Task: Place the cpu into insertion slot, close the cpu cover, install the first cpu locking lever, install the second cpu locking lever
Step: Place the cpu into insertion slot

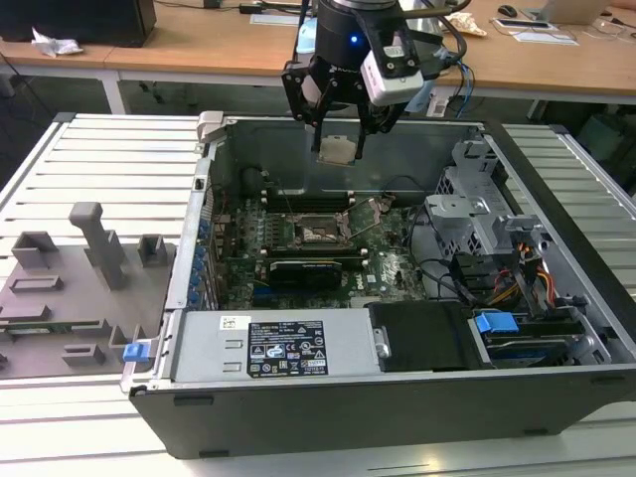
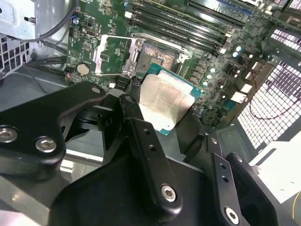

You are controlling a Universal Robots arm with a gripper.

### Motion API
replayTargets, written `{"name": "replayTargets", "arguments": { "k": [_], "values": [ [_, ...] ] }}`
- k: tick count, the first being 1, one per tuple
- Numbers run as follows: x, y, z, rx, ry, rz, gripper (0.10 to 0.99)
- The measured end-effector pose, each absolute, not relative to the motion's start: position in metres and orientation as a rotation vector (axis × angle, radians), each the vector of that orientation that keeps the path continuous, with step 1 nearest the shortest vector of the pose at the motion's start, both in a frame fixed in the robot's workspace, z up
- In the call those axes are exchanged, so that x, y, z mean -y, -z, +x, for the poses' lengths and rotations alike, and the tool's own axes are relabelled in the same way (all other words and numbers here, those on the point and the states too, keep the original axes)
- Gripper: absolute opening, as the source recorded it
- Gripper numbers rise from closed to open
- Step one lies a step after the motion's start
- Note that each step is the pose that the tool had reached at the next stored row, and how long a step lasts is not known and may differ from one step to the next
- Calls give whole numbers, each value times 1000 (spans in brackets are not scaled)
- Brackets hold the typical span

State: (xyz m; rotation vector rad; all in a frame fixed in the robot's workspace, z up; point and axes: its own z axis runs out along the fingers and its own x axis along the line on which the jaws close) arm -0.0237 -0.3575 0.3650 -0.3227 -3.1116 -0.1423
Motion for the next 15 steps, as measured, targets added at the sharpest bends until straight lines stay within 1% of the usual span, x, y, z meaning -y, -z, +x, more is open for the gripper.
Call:
{"name": "replayTargets", "arguments": {
  "k": [15],
  "values": [
    [358, -361, -24, 3087, 136, -554, 541]
  ]
}}
